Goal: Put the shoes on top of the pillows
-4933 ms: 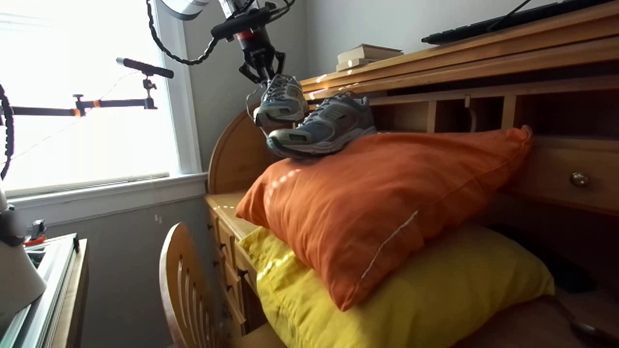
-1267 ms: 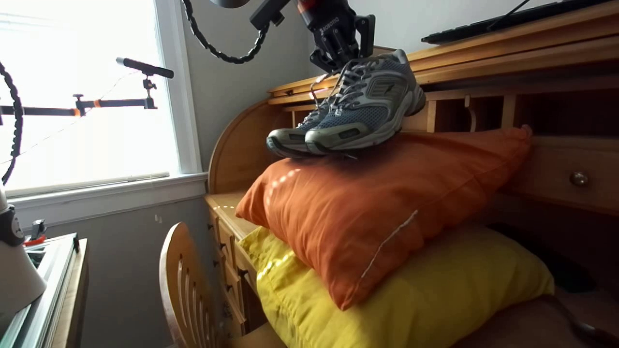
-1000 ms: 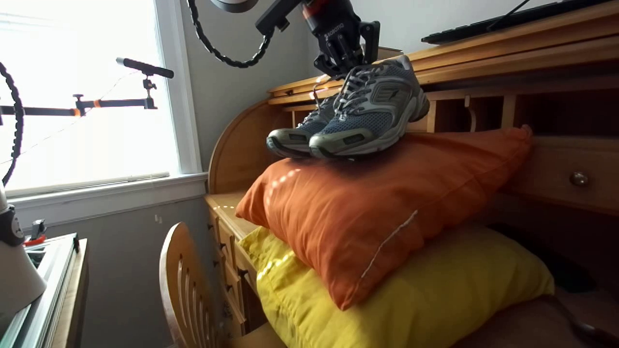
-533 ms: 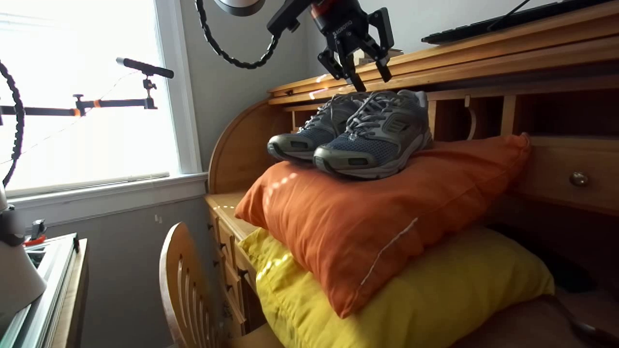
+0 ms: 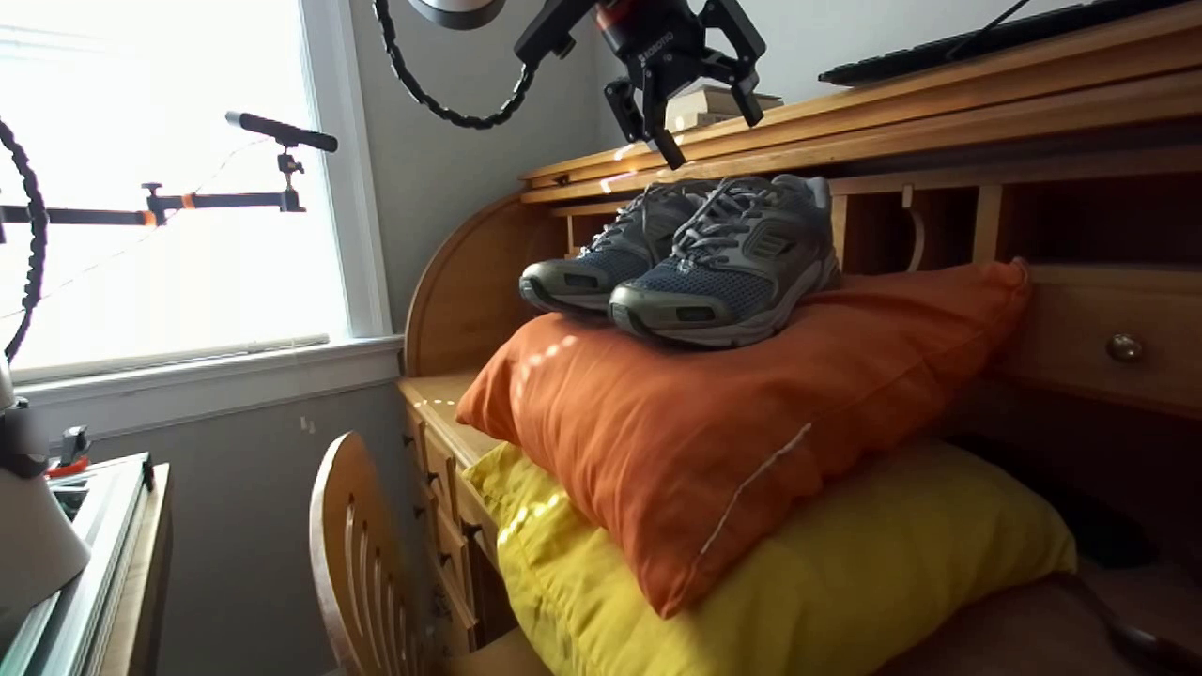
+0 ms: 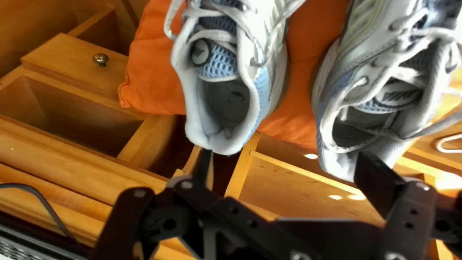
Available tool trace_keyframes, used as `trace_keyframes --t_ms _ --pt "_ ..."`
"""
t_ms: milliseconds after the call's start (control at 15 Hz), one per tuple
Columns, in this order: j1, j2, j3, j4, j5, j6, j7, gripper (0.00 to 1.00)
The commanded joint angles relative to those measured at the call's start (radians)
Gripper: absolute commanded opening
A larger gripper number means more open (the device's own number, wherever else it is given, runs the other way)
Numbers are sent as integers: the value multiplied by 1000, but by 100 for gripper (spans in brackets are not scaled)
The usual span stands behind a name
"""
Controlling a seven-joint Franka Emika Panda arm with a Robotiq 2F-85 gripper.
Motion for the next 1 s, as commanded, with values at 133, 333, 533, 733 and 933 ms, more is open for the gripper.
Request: trace_keyframes --t_ms 133,333,533,733,933 --pt "-49 -111 64 -88 -124 3 236 100" --pt "-85 -161 114 -119 -201 -24 391 100" --pt "-97 -204 147 -152 -201 -74 478 100" --pt "-64 -254 136 -183 -132 -138 457 100" --pt "-17 -321 107 -204 -36 -234 383 100"
